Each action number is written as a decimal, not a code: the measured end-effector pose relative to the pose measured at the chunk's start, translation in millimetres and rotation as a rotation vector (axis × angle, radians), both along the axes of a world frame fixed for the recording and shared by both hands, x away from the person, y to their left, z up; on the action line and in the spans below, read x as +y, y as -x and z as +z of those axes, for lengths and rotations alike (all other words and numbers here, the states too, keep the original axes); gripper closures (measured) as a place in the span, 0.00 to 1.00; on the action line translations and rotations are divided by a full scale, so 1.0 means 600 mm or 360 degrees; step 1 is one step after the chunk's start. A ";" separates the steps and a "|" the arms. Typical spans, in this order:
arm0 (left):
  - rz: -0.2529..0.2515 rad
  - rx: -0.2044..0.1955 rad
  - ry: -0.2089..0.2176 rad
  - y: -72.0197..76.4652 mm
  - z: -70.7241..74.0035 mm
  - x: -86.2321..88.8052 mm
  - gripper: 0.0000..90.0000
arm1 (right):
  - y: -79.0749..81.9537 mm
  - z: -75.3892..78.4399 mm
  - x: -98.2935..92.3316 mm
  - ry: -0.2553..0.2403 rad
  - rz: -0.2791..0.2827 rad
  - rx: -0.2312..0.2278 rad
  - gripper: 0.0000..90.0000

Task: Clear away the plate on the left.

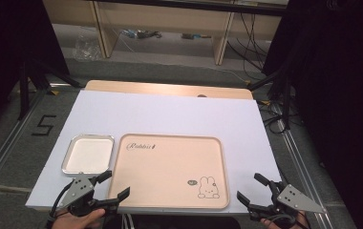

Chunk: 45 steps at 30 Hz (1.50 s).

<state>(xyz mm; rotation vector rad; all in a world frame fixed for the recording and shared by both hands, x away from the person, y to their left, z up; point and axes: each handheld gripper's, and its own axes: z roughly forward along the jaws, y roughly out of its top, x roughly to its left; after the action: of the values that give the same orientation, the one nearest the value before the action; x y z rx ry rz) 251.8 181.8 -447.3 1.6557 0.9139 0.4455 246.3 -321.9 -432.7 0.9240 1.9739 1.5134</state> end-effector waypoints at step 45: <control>0.0280 0.0561 -0.0400 -0.165 0.051 0.201 0.31 | -0.004 -0.004 0.005 -0.0041 0.0007 -0.0007 0.17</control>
<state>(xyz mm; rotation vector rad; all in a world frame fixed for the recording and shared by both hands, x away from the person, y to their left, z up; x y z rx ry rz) 350.8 302.2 -416.9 1.9286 1.3148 0.4063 248.8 -318.8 -435.1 0.9268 1.9588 1.5452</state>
